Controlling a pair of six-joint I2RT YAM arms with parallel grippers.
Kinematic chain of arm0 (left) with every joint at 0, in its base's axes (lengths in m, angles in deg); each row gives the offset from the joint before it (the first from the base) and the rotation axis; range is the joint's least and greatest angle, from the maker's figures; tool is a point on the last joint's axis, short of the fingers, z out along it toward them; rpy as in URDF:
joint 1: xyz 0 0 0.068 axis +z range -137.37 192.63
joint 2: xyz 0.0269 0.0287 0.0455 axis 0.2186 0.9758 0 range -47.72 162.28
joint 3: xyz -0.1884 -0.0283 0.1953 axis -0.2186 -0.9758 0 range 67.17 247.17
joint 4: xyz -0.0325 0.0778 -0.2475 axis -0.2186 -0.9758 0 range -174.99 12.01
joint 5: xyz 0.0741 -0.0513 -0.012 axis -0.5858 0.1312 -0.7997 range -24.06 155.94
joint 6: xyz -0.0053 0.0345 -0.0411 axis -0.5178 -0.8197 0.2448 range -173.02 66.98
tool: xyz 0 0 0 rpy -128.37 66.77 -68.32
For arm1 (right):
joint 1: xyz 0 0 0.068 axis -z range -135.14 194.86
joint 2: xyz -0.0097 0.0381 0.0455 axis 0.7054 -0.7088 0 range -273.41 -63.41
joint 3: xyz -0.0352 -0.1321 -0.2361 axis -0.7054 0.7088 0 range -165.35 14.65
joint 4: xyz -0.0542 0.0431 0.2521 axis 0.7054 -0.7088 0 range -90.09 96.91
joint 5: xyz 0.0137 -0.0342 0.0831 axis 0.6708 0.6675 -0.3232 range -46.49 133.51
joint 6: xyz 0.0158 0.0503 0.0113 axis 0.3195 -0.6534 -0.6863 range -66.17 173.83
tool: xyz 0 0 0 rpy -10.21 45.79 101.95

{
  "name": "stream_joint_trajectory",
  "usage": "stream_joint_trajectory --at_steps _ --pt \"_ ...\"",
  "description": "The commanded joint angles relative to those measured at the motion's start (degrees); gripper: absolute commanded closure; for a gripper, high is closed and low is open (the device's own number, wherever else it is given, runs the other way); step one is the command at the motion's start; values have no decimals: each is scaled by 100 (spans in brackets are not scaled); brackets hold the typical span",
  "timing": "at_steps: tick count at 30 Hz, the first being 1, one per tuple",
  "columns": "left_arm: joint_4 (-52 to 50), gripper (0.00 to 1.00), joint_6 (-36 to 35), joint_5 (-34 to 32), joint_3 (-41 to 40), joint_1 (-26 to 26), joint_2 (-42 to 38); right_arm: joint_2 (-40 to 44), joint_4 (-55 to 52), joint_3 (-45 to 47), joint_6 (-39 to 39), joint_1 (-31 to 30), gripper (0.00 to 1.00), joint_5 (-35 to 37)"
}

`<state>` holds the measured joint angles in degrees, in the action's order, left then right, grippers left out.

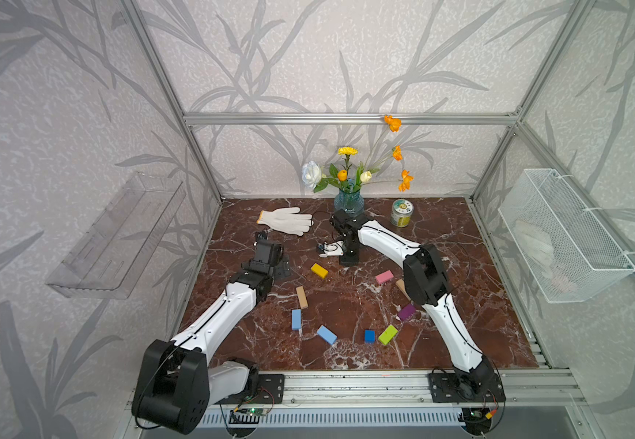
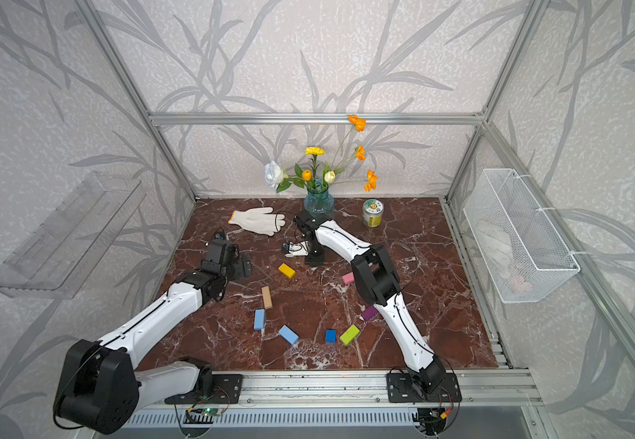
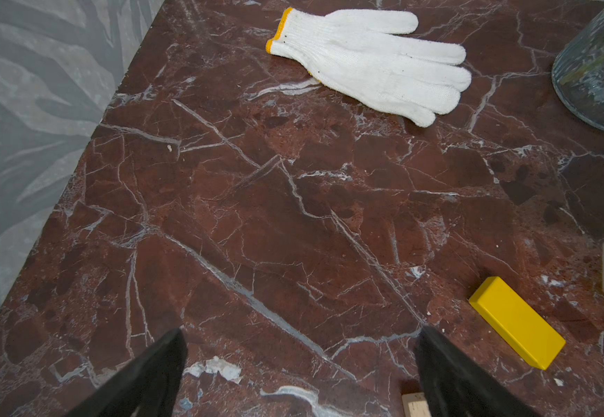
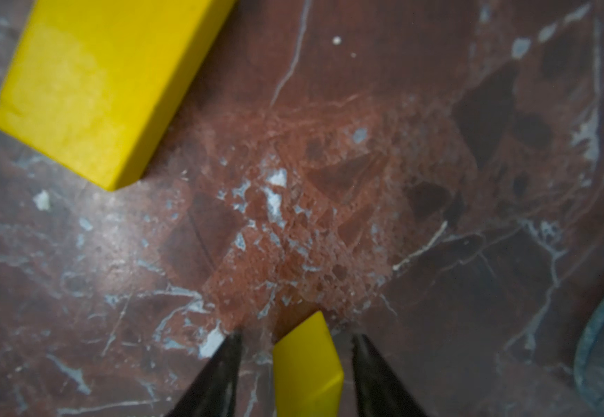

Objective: Assemble a heart with building blocks
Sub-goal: Move the building block to the center of the board, then pick up the building block from the center of the board.

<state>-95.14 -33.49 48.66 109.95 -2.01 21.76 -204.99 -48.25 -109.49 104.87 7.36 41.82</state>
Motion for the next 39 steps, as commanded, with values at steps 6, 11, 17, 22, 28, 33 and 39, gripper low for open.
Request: stream_joint_trajectory --at_steps 6,11,17,22,28,33,39 --pt "-26 0 -54 -82 -86 -40 -74 -168 -9 -119 -6 30 31 27" --pt "-11 0 -50 -75 -82 -40 -75 -111 86 -207 -94 32 1 85" --pt "-16 0 -28 -43 -61 -40 -88 281 219 -367 -481 23 1 69" --pt "-27 0 -132 110 2 -109 21 1069 121 -586 -911 20 1 233" --pt "-210 0 -73 450 360 -313 625 1927 333 -371 -3555 102 0 2907" --pt "-414 0 401 740 875 -464 1316 2138 -1676 -419 -5892 771 55 1187" --pt "-840 3 891 1036 1667 -675 2150 2573 -2125 752 -7350 1069 55 68"
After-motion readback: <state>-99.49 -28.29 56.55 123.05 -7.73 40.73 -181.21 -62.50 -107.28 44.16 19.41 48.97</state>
